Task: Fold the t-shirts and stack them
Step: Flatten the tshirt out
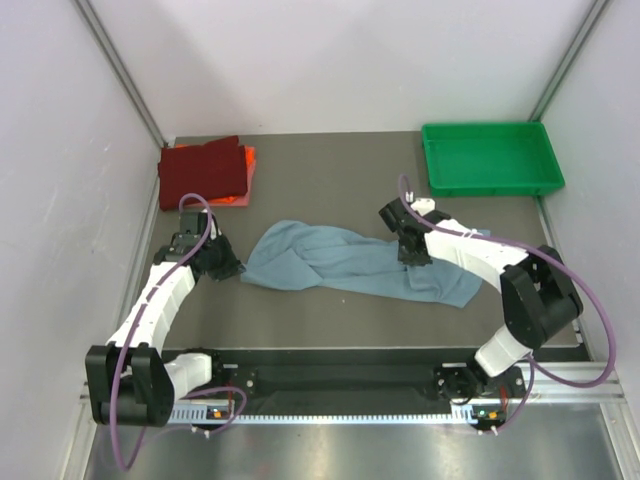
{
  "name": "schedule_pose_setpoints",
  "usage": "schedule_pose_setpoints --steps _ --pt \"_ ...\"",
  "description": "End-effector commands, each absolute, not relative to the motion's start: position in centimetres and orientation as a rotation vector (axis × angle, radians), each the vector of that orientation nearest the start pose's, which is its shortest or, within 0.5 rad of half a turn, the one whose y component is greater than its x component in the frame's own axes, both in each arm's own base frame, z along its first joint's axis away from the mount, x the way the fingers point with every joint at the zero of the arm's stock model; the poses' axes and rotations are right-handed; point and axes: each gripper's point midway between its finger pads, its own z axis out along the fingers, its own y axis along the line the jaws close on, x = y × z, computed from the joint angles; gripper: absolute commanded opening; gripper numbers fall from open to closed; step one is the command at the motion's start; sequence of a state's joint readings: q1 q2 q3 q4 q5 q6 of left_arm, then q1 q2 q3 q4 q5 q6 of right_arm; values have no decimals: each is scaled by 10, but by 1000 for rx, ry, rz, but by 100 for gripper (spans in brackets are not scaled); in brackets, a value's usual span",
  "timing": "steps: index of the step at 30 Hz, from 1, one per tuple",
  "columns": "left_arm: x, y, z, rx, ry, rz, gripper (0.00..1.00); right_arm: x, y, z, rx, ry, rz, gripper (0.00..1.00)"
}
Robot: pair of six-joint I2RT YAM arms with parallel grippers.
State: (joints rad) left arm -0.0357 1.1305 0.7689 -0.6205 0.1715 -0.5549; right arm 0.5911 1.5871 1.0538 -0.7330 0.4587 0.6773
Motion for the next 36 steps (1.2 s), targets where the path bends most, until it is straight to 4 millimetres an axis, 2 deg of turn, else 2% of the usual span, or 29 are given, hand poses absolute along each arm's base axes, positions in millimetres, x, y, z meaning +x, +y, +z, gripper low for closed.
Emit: schedule_pose_setpoints --steps 1,4,7,8,10,11,13,14,15,16,17,18,19,20,21,24,25,26,27,29,32,36 --pt "276 -62 116 -578 2454 -463 0 295 130 74 203 2553 -231 0" --pt "280 -60 119 -587 2437 -452 0 296 121 95 194 2524 -273 0" --pt "289 -55 131 -588 2400 -422 0 304 113 139 218 2442 -260 0" --pt "297 -52 149 -582 2360 -411 0 305 105 155 245 2413 -242 0" --pt "308 -42 169 -609 2305 -354 0 311 94 187 265 2361 -230 0" --pt "320 -40 200 -608 2224 -359 0 314 81 208 309 2316 -219 0" --pt "335 -37 235 -628 2124 -373 0 317 63 241 330 2248 -231 0" --pt "346 -31 277 -626 2025 -360 0 320 47 273 387 2173 -210 0" --pt "350 -28 293 -629 2002 -345 0 320 37 289 405 2140 -205 0" --pt "347 -18 307 -656 1978 -291 0 321 28 319 417 2078 -183 0" --pt "346 -7 346 -663 1893 -249 0 315 10 350 455 1999 -181 0" --pt "344 -7 367 -651 1844 -264 0 311 2 355 480 1979 -185 0" --pt "340 1 384 -665 1792 -233 0 306 -10 378 504 1919 -181 0" --pt "332 6 414 -663 1717 -232 0 297 -16 395 518 1871 -166 0" --pt "323 9 431 -664 1676 -230 0 291 -19 406 521 1841 -160 0" --pt "295 3 474 -627 1599 -292 0 268 -15 438 501 1745 -44 0" --pt "289 -2 481 -606 1591 -324 0 261 -14 440 498 1733 -16 0" --pt "280 -12 489 -568 1589 -381 0 244 -15 449 501 1693 20 0" --pt "267 -16 496 -545 1570 -417 0 237 -15 447 508 1691 38 0" --pt "246 -30 505 -485 1555 -499 0 212 -18 455 511 1644 72 0" --pt "222 -45 520 -412 1514 -588 0 184 -16 464 478 1607 136 0" --pt "198 -59 556 -324 1413 -680 0 162 -12 489 440 1526 206 0"
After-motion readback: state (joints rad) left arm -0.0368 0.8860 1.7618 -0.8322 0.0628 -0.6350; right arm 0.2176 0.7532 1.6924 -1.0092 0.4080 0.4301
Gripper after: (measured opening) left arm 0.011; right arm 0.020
